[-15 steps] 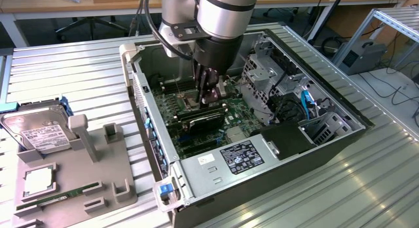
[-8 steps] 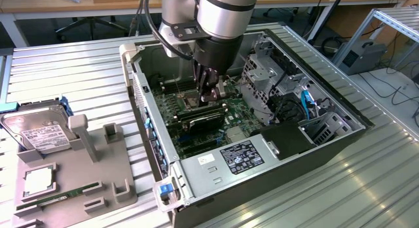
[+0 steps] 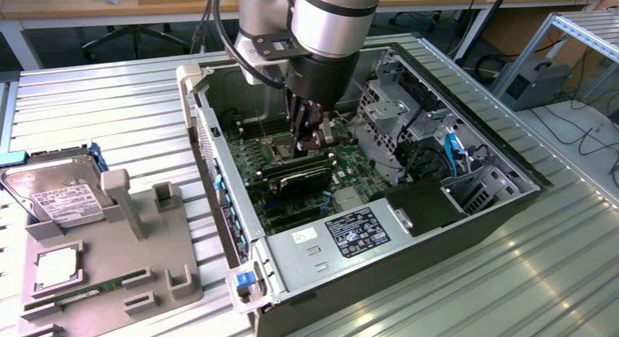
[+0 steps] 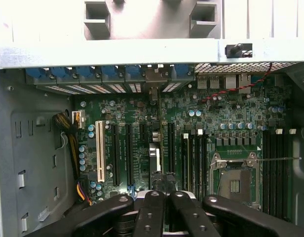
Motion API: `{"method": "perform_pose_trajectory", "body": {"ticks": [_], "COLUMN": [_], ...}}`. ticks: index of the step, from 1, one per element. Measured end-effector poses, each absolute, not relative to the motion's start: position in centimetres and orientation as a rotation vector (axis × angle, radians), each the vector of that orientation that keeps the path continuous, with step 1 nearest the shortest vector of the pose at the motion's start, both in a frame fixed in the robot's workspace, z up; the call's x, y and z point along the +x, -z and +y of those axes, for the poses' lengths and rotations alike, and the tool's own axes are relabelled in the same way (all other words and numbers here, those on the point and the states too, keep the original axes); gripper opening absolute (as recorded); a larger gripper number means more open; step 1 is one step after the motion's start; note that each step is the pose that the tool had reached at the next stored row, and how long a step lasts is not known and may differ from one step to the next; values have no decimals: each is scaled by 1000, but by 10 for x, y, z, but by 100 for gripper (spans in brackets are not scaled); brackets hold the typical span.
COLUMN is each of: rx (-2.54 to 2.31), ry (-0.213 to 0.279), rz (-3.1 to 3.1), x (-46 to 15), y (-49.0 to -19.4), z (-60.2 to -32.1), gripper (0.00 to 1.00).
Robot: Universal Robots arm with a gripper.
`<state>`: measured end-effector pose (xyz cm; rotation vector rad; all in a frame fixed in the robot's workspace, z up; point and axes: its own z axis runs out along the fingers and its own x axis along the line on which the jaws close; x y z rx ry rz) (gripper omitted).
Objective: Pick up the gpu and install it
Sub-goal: 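Press down on the gpu until it lock into place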
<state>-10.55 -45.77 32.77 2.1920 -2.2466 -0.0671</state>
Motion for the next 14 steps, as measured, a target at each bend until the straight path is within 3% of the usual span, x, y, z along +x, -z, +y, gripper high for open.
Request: {"method": "perform_pose_trajectory", "body": {"ticks": [14], "rx": [2192], "ry": [67], "rz": [-2247], "x": [-105], "y": [-308], "z": [-458], "gripper": [11]}}
